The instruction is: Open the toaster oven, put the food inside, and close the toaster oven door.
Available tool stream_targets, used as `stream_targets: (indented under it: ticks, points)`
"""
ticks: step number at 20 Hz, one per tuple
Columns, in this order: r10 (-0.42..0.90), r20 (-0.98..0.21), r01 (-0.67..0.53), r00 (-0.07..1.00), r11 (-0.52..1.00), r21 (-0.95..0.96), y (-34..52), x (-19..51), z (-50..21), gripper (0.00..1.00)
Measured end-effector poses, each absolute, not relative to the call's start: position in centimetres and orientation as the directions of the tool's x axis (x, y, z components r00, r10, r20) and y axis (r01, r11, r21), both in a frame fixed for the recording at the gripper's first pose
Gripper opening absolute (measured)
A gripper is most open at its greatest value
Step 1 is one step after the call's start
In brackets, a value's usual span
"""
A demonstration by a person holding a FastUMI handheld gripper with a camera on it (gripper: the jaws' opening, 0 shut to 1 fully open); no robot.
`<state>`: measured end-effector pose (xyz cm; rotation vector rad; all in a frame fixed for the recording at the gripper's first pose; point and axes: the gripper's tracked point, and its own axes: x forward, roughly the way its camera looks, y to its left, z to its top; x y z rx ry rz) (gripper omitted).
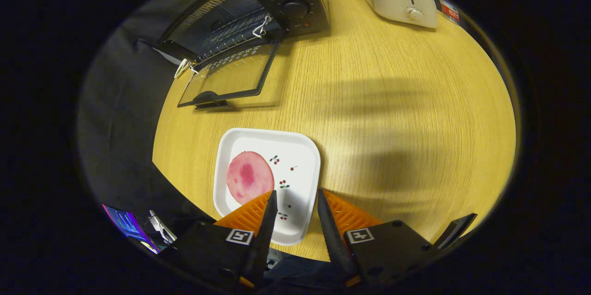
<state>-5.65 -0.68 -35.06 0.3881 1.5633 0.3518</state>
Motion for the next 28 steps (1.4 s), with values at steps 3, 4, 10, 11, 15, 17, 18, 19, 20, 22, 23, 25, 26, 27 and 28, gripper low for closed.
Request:
stream_targets:
  ticks: [3,4,10,11,15,17,18,19,20,22,23,25,26,27,28]
  points:
    - [0.450,-0.892,0.060,-0.050,0.892,0.447,-1.4,-5.5,-35.6,0.42]
    - [0.444,-0.894,0.065,-0.054,0.895,0.441,-1.7,-5.6,-35.8,0.33]
    - [0.550,-0.829,0.178,-0.105,0.830,0.528,-1.2,-6.0,-35.8,0.02]
    - [0.555,-0.825,0.174,-0.106,0.827,0.534,-1.2,-6.0,-35.9,0.02]
    - [0.628,-0.776,0.191,-0.068,0.771,0.607,-0.8,-5.9,-35.0,0.02]
    - [0.644,-0.763,0.203,-0.051,0.755,0.624,-0.8,-5.9,-34.3,0.02]
    - [0.652,-0.757,0.209,-0.040,0.746,0.632,-1.0,-5.8,-34.2,0.02]
    - [0.662,-0.749,0.217,-0.027,0.735,0.642,-1.1,-5.6,-34.2,0.02]
    - [0.672,-0.740,0.225,-0.011,0.723,0.653,-1.4,-5.3,-33.9,0.02]
    - [0.690,-0.723,0.241,0.023,0.698,0.674,-1.5,-5.1,-33.6,0.02]
    - [0.697,-0.716,0.248,0.037,0.688,0.682,-1.6,-5.0,-33.5,0.02]
    - [0.708,-0.704,0.263,0.067,0.668,0.697,-2.1,-4.9,-33.4,0.02]
    - [0.709,-0.700,0.271,0.084,0.660,0.701,-2.0,-5.2,-33.6,0.02]
    - [0.708,-0.699,0.281,0.102,0.653,0.703,-2.1,-5.3,-33.7,0.02]
    - [0.706,-0.698,0.293,0.121,0.646,0.704,-2.1,-5.4,-33.5,0.02]
